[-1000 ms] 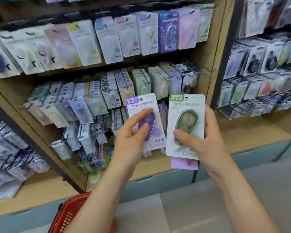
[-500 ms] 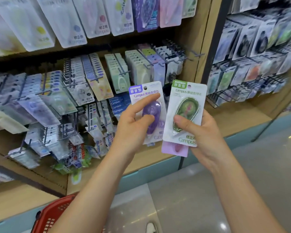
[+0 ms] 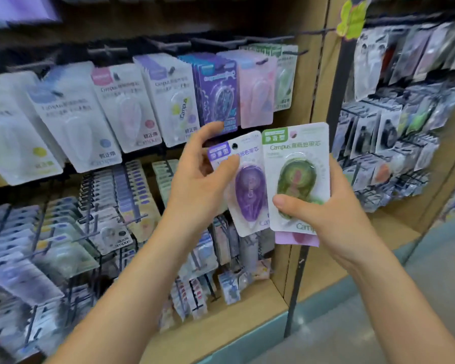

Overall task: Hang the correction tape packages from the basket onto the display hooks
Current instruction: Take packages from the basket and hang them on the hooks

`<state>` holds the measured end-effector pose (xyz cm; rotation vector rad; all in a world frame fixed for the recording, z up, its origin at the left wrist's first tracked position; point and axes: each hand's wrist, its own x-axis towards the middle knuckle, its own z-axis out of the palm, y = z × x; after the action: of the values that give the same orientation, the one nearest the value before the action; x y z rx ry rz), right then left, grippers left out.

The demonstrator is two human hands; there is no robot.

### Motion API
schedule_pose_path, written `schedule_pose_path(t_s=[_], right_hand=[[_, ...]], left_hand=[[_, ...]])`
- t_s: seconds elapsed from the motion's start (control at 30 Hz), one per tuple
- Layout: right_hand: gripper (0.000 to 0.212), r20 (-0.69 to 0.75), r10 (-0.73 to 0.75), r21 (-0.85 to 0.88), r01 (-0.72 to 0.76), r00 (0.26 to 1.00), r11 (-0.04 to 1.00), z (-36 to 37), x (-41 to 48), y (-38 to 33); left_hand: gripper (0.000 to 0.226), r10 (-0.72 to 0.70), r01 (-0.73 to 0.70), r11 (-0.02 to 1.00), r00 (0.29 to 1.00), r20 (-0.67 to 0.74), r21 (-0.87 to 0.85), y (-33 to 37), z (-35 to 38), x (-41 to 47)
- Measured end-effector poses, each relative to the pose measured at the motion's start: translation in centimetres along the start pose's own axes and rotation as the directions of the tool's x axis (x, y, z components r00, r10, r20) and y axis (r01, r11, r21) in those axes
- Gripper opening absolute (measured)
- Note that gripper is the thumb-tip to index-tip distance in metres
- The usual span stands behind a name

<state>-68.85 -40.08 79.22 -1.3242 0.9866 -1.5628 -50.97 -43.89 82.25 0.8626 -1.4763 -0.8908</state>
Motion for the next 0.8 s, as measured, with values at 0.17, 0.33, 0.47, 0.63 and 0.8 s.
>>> schedule_pose_path(t_s=[0.17,0.33,0.47,0.63,0.8], right_hand=[[0.066,0.042,-0.189,-0.100,0.193,0.981,0.976,-1.7,4.2,-3.7],[0.073,0.038,-0.402,-0.211,0.400,0.915,0.892,-3.2,9.0,-7.4],[0.102,0.084,-0.582,-0.361,0.569,0.809,0.738,-5.1,12.5,-10.4],[0.050,0.088,-0.725,-0.642,0.595,0.683,0.483,-6.6,17.3,-12.8],[0.013,0.078,-0.733,-0.625,0.606,0.675,0.491,-7.6,20.7,-14.4]], left_hand=[[0.011,0.165,-0.160,0.972,0.986,-0.015,0.170,4.2,0.8,6.5],[0.017,0.364,-0.343,0.884,0.931,-0.009,0.317,8.1,2.2,11.9],[0.021,0.482,-0.429,0.796,0.876,-0.019,0.427,11.9,3.1,15.7],[0.019,0.526,-0.475,0.763,0.850,0.007,0.438,15.7,4.4,19.6],[0.018,0.583,-0.542,0.749,0.812,0.009,0.381,18.4,6.7,22.2]])
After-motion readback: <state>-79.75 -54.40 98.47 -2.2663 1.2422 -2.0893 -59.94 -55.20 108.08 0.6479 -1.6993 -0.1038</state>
